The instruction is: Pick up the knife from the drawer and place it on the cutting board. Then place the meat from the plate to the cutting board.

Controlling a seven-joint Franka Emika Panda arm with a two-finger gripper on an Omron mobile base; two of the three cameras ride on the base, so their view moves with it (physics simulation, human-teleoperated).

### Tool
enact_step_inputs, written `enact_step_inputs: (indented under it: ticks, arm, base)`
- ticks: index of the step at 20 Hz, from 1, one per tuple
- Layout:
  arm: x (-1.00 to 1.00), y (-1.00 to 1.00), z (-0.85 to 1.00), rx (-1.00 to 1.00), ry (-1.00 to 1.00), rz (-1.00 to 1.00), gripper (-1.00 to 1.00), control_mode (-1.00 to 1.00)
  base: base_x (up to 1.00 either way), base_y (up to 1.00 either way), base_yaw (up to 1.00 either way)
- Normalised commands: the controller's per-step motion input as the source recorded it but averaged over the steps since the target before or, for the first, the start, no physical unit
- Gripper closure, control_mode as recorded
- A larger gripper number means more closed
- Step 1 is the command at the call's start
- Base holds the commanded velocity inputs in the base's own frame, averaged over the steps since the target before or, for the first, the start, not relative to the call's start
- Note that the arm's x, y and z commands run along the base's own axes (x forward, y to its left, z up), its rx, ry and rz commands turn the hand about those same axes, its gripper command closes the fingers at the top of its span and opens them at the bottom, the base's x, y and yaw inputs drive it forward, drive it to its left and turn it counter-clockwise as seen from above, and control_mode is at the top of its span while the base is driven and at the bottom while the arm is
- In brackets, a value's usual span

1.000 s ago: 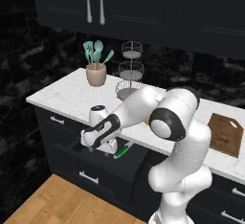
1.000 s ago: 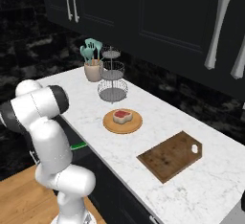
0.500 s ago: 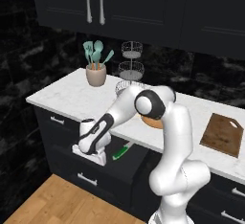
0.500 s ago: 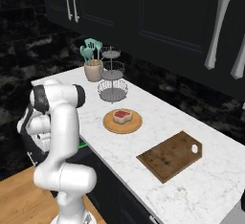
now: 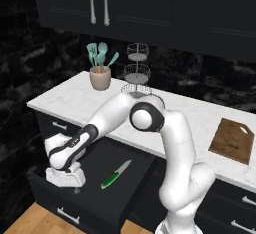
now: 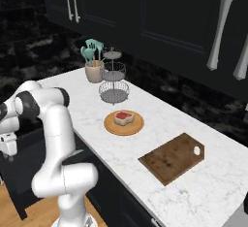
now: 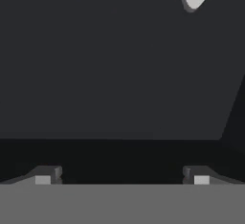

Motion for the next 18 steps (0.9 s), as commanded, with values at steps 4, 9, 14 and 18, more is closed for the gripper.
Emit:
enact_step_inputs:
  ticks: [4,9,14,18]
  arm:
    - [-0.84,0.46,0.57,-0.1,0.0,0.02,-1.0,-1.0]
    - [-0.03,-0.67,0.82,0.0,-0.1,-0.03,-1.0,-1.0]
    - [-0.15,-1.0,0.53,0.0,-0.09,-0.05,-1.0,-1.0]
    - [0.0,-1.0,0.0,0.0,0.0,-0.04,-1.0,-1.0]
  base:
    - [0.0,0.0,0.0]
    - [0.0,0.0,0.0]
    - [0.0,0.0,0.0]
    - [0.0,0.0,0.0]
